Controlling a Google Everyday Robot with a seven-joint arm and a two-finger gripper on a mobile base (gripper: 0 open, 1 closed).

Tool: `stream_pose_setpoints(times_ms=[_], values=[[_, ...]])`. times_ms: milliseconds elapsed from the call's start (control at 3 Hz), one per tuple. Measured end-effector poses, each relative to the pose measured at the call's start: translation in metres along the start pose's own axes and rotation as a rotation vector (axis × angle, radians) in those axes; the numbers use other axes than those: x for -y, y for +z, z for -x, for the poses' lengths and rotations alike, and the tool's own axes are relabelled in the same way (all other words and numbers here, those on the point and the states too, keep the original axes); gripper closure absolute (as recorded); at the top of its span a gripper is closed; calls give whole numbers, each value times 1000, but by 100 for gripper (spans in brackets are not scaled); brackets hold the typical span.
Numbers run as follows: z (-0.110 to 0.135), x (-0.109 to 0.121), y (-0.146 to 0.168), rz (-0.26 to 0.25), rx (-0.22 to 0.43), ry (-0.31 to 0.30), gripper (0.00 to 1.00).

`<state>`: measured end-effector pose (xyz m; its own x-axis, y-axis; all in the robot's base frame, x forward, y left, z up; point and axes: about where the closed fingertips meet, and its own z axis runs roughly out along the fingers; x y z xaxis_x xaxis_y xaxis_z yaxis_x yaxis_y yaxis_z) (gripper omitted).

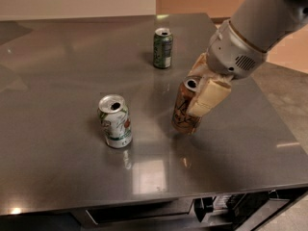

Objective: Move orange can near 7up can

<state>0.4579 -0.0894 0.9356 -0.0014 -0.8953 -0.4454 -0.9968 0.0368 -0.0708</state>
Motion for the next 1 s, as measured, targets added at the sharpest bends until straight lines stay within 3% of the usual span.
stream_pose_setpoints(times_ms=[667, 1000], values=[[60, -38, 29, 86, 26, -146, 100], [69, -48, 48, 102, 7, -187, 100]])
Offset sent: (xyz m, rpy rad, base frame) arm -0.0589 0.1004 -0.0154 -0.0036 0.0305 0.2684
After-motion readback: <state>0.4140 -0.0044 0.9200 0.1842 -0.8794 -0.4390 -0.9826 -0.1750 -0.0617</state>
